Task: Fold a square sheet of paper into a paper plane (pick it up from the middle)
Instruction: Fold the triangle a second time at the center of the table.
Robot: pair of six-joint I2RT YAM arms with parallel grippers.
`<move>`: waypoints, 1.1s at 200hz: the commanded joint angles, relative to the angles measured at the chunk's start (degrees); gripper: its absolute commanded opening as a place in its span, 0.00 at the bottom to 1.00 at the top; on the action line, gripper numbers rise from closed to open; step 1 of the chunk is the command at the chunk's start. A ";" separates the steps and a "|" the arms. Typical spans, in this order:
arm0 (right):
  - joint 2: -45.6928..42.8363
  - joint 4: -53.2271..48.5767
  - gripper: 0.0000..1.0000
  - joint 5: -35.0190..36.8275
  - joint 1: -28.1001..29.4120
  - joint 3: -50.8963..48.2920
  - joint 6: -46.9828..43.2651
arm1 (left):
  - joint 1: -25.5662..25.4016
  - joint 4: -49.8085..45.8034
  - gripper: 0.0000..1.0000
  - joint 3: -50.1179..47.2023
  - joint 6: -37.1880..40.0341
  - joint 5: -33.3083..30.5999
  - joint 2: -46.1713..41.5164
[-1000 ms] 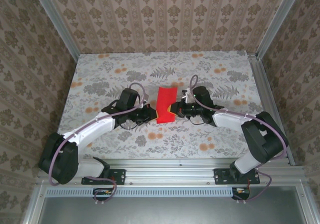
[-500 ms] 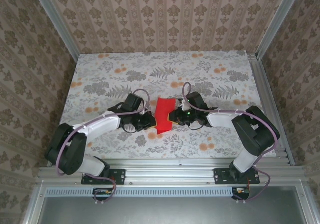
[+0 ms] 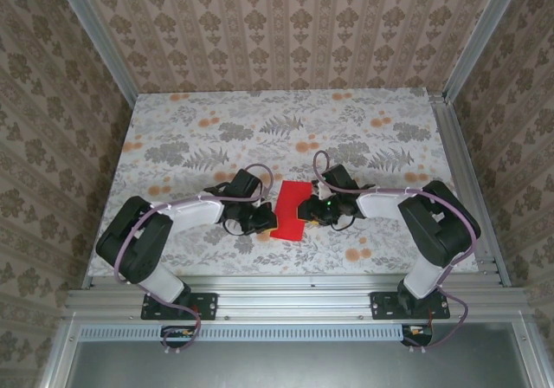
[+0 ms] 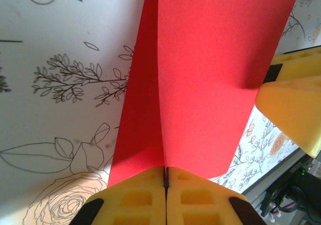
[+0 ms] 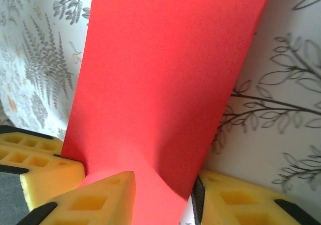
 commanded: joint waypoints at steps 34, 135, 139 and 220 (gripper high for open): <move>-7.04 -14.71 0.42 8.98 -0.70 3.37 -7.21 | -1.67 1.53 0.07 2.72 -1.62 -2.14 1.66; -4.66 -8.24 0.26 8.69 -1.19 2.75 -4.67 | -3.78 2.42 0.08 4.60 -3.04 -2.67 4.35; -4.20 -8.19 0.25 8.77 -1.20 2.91 -4.74 | -3.78 2.42 0.08 4.73 -3.04 -2.59 4.44; 0.52 -8.15 0.16 9.84 -1.64 4.60 -6.90 | -3.96 1.97 0.09 6.08 -2.69 -2.51 5.04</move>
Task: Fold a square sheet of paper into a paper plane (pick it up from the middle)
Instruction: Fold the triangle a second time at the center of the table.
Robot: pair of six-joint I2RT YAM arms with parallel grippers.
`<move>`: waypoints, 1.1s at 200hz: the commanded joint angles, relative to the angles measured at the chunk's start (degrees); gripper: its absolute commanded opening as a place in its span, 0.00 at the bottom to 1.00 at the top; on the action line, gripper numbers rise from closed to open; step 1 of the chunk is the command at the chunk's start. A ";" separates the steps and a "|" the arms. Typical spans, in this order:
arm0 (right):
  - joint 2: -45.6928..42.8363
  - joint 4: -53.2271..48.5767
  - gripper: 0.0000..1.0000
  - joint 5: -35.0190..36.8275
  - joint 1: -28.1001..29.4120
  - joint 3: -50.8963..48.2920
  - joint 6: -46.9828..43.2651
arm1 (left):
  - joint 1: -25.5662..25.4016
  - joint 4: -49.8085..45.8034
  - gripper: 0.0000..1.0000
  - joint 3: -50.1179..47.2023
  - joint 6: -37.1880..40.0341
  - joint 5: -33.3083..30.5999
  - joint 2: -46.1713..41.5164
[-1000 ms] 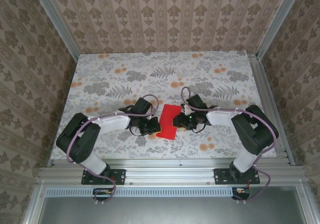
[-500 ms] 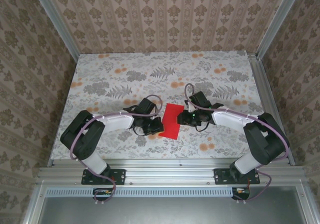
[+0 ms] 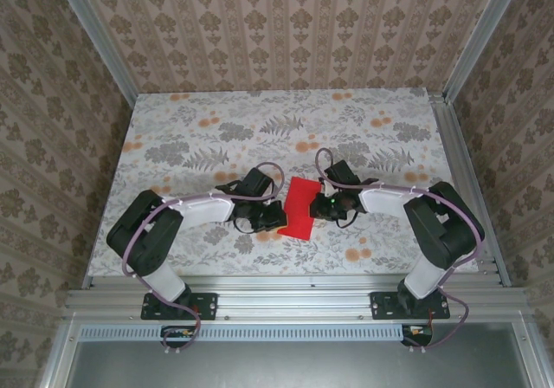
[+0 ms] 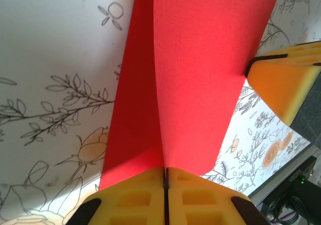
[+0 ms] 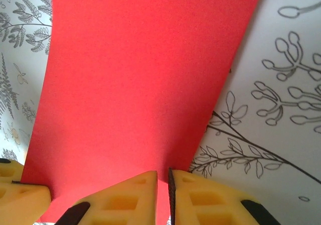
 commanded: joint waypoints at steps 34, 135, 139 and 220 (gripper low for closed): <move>2.65 0.82 0.13 0.15 -0.24 2.00 -1.52 | -0.42 -0.50 0.09 3.72 -0.35 0.05 1.97; 3.84 -0.23 0.09 -0.54 -0.24 2.75 -3.33 | -0.65 -0.83 0.10 10.09 0.24 1.81 7.39; 3.86 -0.27 0.09 -0.56 -0.24 2.76 -3.43 | -0.67 -0.79 0.10 10.37 0.34 1.87 7.66; 3.25 -0.85 0.08 -0.61 -0.32 2.56 -4.11 | -1.42 0.62 0.10 13.58 -0.14 2.90 12.00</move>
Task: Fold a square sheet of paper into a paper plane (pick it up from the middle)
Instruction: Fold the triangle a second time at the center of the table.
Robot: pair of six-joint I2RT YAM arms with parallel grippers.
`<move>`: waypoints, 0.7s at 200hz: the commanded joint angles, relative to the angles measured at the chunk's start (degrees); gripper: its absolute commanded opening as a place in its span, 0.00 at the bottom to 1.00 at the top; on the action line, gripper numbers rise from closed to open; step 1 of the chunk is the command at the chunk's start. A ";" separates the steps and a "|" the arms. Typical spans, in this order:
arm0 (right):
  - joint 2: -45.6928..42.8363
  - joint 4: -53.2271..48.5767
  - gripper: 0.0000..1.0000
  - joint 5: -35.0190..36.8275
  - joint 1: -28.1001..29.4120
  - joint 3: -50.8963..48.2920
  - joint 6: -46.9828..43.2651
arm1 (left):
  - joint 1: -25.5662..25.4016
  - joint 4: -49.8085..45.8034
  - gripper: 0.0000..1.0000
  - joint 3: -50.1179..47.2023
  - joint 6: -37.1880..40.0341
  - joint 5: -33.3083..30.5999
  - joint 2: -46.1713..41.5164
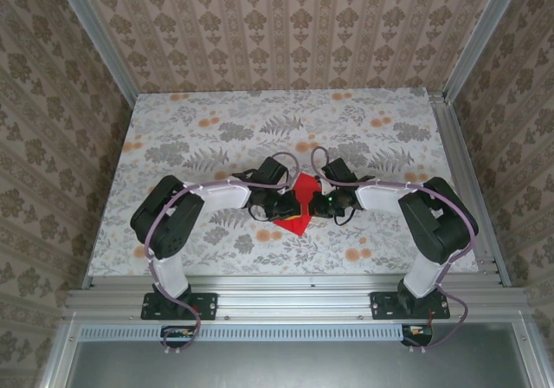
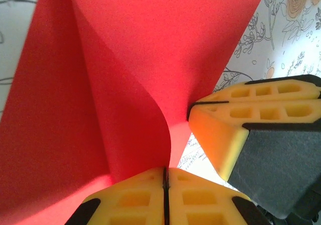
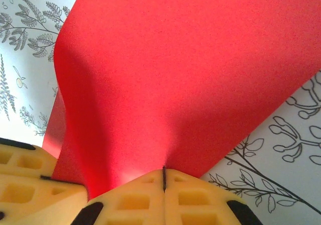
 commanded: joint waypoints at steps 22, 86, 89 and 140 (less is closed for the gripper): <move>0.47 -1.06 0.08 -0.39 -0.32 0.38 -0.84 | -0.60 0.69 0.10 2.53 -0.11 0.97 1.90; 0.37 -0.10 0.08 -0.99 -0.32 -0.07 -0.03 | -0.58 1.97 0.10 3.23 -1.09 -0.23 3.26; 0.38 -0.01 0.08 -1.08 -0.32 -0.14 -0.01 | -0.55 2.02 0.10 3.26 -1.16 -0.33 3.27; 0.02 1.47 0.08 -1.67 -0.40 -1.09 1.14 | -0.57 3.38 0.09 2.90 -2.28 -1.18 3.87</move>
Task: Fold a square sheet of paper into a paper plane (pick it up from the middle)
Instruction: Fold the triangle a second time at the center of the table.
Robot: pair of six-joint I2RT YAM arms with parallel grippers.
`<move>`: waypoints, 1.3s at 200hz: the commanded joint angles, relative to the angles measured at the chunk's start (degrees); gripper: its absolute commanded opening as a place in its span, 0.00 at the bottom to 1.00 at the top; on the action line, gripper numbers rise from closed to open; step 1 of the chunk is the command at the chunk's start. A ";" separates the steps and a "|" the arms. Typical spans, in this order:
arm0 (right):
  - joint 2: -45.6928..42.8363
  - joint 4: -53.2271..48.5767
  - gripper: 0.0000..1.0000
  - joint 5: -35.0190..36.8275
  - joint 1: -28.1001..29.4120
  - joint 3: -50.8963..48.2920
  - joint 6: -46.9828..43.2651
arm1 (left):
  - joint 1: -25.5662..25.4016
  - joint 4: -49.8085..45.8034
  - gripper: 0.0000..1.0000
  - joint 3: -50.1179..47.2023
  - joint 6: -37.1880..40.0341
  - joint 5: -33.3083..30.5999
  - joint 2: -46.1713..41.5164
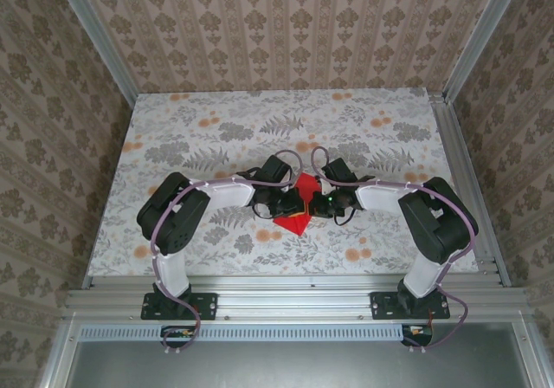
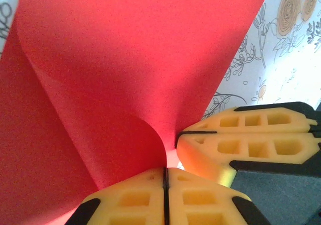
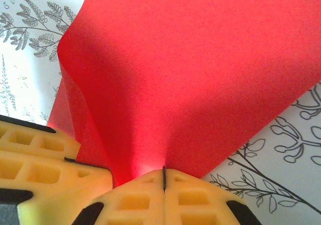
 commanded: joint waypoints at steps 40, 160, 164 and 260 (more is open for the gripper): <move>-0.38 2.27 0.07 -1.86 -0.43 -1.58 1.73 | -0.31 1.76 0.10 0.92 -2.06 -1.36 1.91; -5.67 -0.69 0.14 -0.69 -2.22 -0.76 1.11 | -0.12 2.50 0.10 0.22 -1.31 -1.60 4.58; -5.61 -0.75 0.15 -0.63 -2.46 -0.59 0.97 | -0.08 2.42 0.10 0.22 -1.23 -1.62 4.51; 3.20 -1.78 0.14 -0.46 -4.45 5.38 -2.22 | 0.02 1.79 0.10 0.71 -0.67 -1.44 4.04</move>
